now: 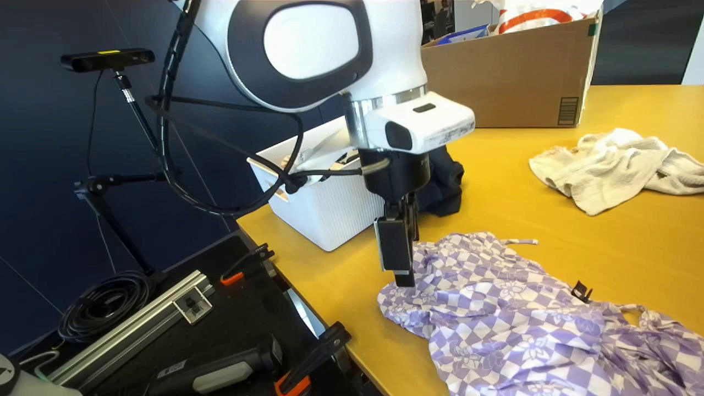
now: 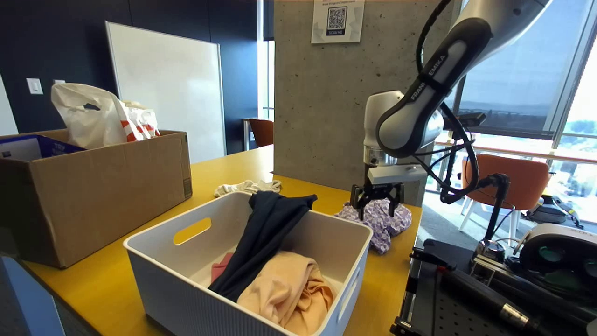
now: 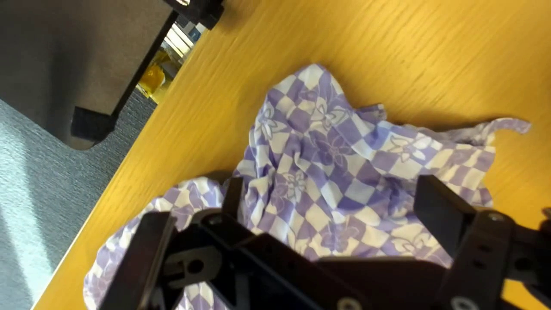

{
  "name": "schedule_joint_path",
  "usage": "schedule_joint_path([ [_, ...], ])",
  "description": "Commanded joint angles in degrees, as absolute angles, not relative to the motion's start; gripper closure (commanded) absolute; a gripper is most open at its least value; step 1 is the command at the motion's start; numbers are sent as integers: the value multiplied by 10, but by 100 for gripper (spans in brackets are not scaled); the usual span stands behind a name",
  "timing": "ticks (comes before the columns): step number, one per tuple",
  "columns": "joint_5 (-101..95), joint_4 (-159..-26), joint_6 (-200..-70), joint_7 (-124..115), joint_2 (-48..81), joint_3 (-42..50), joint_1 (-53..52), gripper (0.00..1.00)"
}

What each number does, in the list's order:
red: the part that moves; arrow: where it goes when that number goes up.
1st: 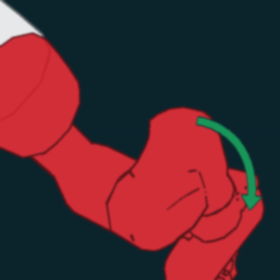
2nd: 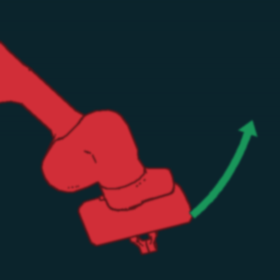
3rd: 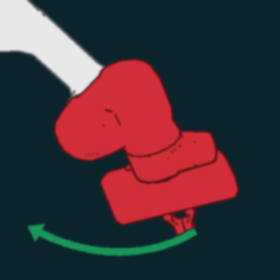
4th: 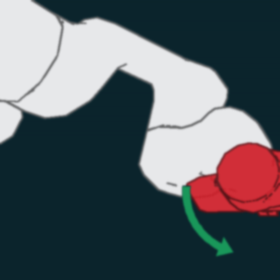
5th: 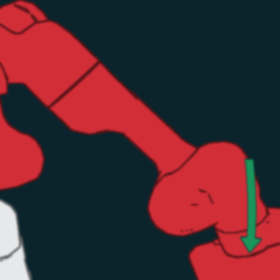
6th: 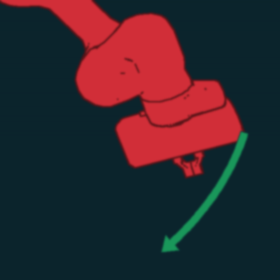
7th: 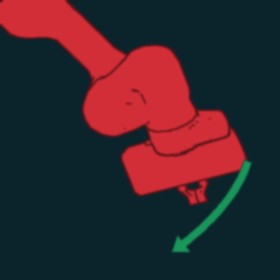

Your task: Put the black shirt and the purple dress into the laundry basket

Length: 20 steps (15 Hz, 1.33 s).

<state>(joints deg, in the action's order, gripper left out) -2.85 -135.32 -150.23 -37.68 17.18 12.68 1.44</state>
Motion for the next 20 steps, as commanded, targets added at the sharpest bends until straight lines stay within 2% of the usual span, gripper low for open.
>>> schedule_joint_path([
  [1, 0, -1310, -1490, -365, 233, 123, 25, 0],
  [11, -14, -1251, -1562, -377, 345, 150, -7, 0],
  [12, -8, -1245, -1566, -376, 354, 149, -7, 25],
  [13, -3, -1242, -1573, -372, 359, 147, -5, 26],
  [16, 5, -1237, -1582, -370, 367, 148, -4, 51],
  [20, 7, -1242, -1576, -373, 340, 161, -8, 79],
])
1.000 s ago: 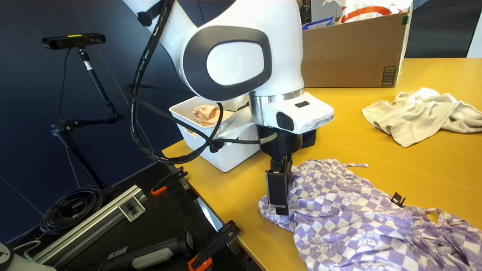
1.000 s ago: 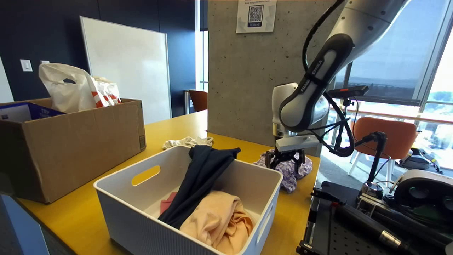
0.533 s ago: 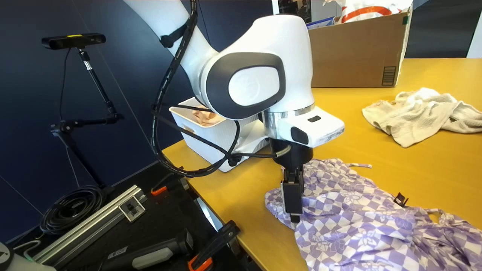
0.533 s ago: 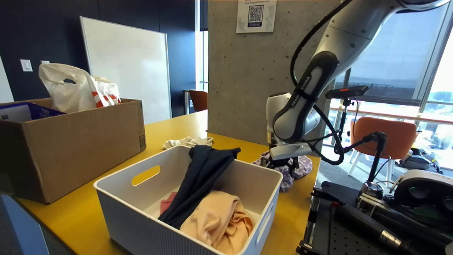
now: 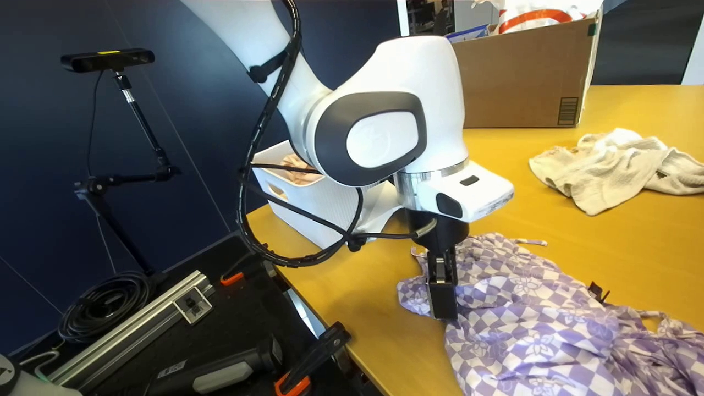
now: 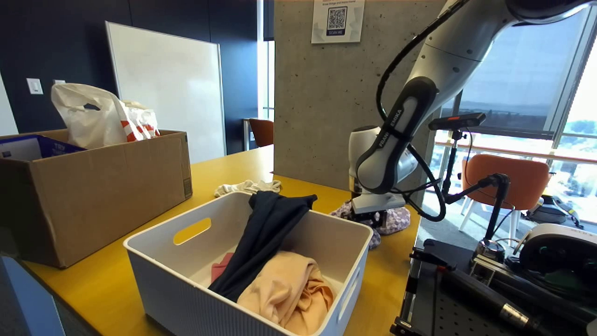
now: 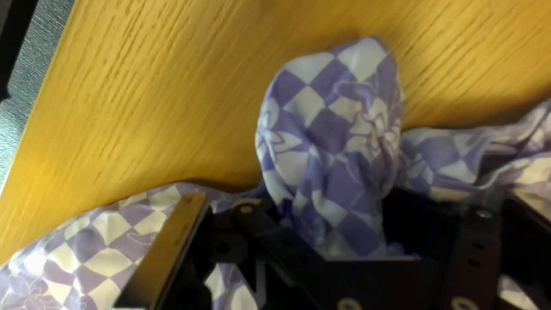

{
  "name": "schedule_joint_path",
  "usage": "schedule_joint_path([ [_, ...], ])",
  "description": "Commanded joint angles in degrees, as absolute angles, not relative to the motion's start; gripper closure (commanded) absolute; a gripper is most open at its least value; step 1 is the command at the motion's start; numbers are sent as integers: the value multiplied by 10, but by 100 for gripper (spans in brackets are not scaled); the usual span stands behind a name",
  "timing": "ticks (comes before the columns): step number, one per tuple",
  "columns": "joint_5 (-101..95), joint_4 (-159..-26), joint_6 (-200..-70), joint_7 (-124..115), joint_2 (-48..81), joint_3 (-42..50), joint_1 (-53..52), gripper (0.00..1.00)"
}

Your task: Put the black shirt and the purple dress into the laundry basket

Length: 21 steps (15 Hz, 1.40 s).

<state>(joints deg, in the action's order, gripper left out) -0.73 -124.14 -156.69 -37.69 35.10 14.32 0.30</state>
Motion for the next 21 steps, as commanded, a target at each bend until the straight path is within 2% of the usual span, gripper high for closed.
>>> schedule_joint_path([
  [1, 4, -1245, -1576, -375, 331, 168, -10, 86],
  [2, 2, -1245, -1574, -375, 320, 175, -10, 95],
  [4, -8, -1240, -1560, -381, 290, 198, -16, 100],
  [6, -24, -1219, -1549, -391, 273, 226, -24, 96],
  [11, -87, -1148, -1520, -450, 262, 307, -35, 96],
  [15, -187, -1111, -1461, -527, 232, 346, -83, 96],
  [18, -271, -1118, -1441, -552, 173, 321, -117, 96],
  [21, -284, -1140, -1429, -498, 101, 234, -113, 96],
])
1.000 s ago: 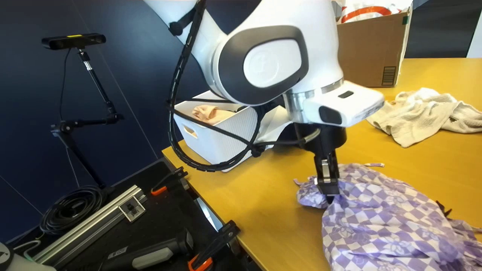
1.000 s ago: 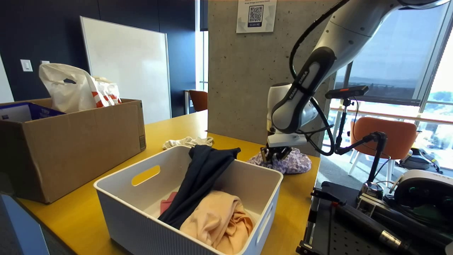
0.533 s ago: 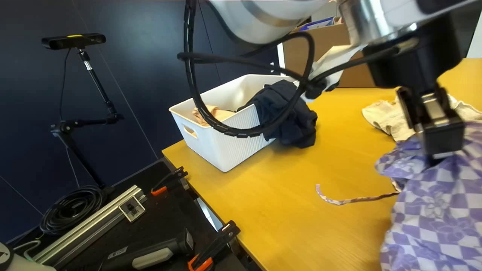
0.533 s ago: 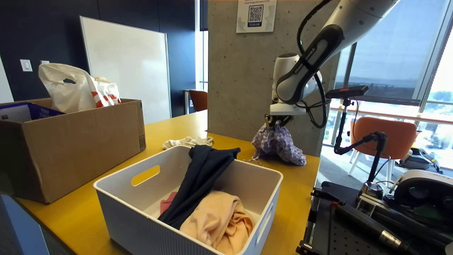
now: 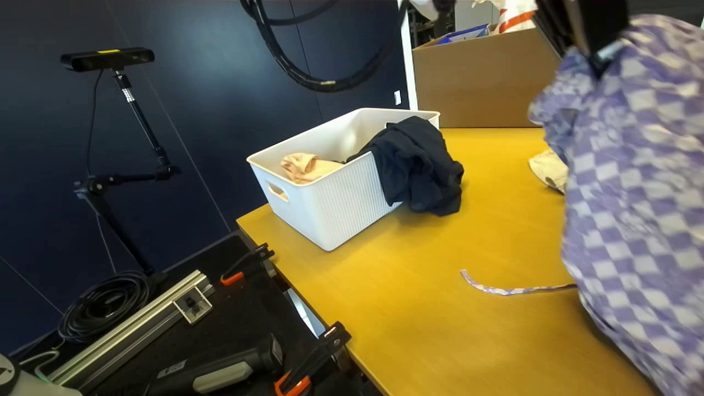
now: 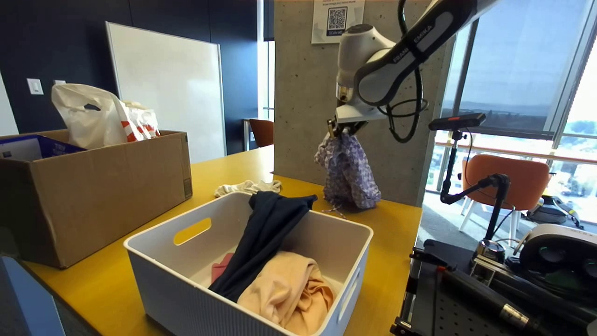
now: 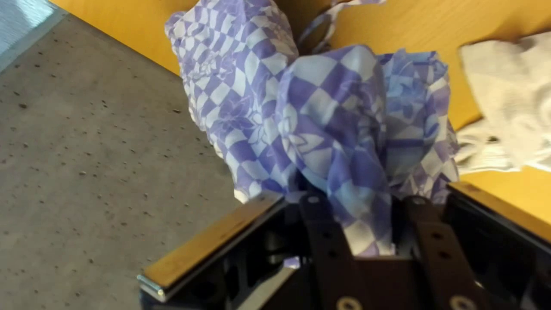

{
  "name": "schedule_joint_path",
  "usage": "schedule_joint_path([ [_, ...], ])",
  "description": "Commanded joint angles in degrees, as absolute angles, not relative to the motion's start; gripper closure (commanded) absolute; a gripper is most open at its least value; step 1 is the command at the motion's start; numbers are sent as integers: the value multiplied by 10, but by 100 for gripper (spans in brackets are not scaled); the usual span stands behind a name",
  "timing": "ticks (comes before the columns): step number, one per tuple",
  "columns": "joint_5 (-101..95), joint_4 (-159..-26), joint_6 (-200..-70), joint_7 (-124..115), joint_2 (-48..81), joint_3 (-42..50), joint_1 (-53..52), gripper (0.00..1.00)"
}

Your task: Put the black shirt and the purple dress into the laundry basket

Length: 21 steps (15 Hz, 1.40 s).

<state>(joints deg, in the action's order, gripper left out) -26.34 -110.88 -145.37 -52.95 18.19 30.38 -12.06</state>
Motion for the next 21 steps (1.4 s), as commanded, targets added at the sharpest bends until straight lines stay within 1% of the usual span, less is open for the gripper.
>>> schedule_joint_path([
  [1, -279, -1145, -1424, -487, 83, 205, -112, 96],
  [5, -235, -1180, -1404, -424, -3, 90, -106, 96],
  [8, -161, -1204, -1383, -356, -70, 18, -109, 96],
  [9, -127, -1206, -1372, -326, -92, -3, -112, 60],
  [10, -90, -1202, -1358, -293, -110, -19, -115, 60],
  [11, -48, -1193, -1349, -252, -118, -28, -116, 54],
  [12, -10, -1187, -1343, -212, -124, -34, -117, 46],
  [13, 25, -1182, -1333, -171, -134, -7, -148, 40],
  [14, 62, -1178, -1327, -128, -138, -2, -155, 31],
  [16, 133, -1168, -1299, -45, -144, 19, -170, 19],
  [18, 201, -1158, -1254, 41, -139, 46, -175, 4],
  [19, 238, -1148, -1221, 82, -134, 33, -145, 0],
  [21, 271, -1138, -1142, 130, -118, 48, -124, 0],
])
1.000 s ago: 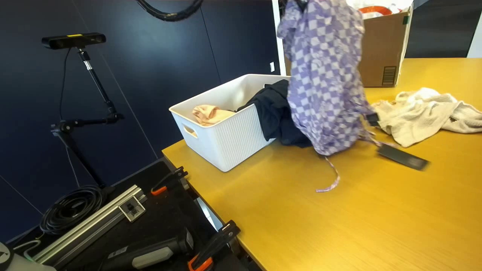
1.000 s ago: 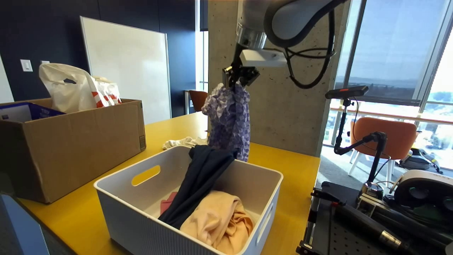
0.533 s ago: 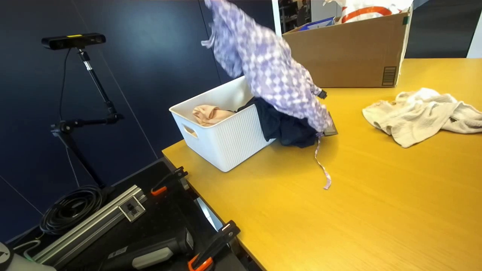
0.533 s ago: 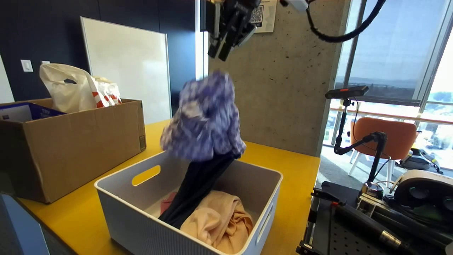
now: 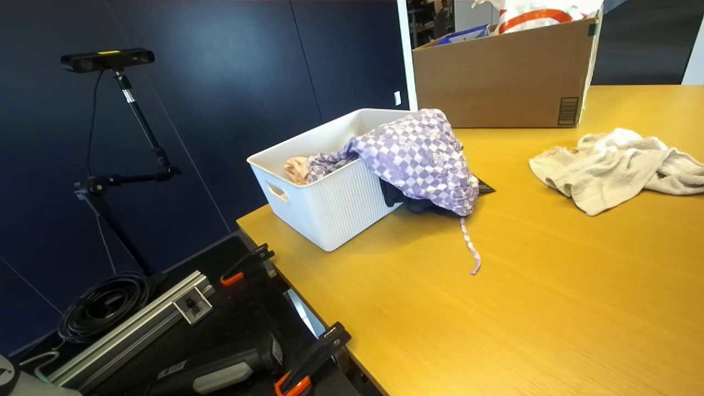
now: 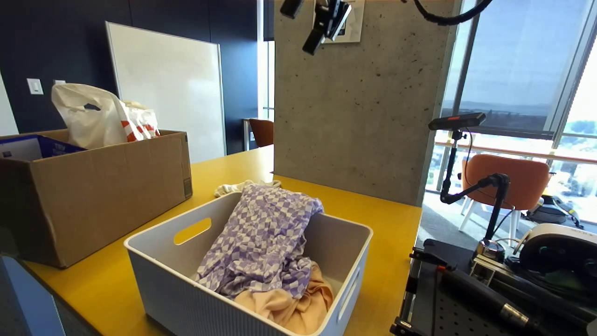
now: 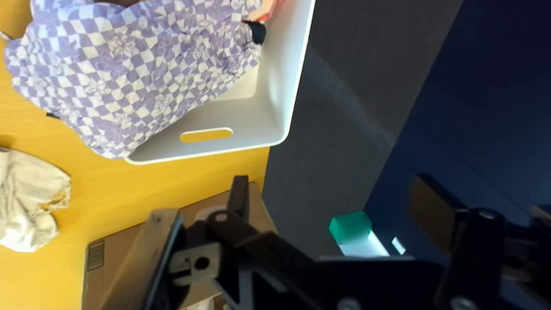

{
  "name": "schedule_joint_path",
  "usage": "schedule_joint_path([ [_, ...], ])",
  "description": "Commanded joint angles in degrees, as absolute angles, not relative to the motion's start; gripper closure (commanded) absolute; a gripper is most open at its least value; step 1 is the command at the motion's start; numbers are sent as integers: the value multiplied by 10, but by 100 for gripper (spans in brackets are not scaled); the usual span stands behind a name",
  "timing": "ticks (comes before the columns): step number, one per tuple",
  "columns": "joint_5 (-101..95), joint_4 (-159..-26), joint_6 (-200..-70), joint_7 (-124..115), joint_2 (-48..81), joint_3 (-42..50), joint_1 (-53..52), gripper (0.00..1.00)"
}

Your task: Put the black shirt and the purple dress into the laundry basket

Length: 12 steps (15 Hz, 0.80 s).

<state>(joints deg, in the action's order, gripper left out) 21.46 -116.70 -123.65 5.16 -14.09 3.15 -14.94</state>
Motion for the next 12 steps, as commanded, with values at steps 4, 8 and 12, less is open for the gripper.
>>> schedule_joint_path([
  [4, 232, -1114, -1008, 120, -68, 49, -63, 0],
  [8, 181, -1111, -1013, 79, -14, 36, -26, 0],
  [12, 145, -1115, -1033, 59, 22, 30, -16, 0],
])
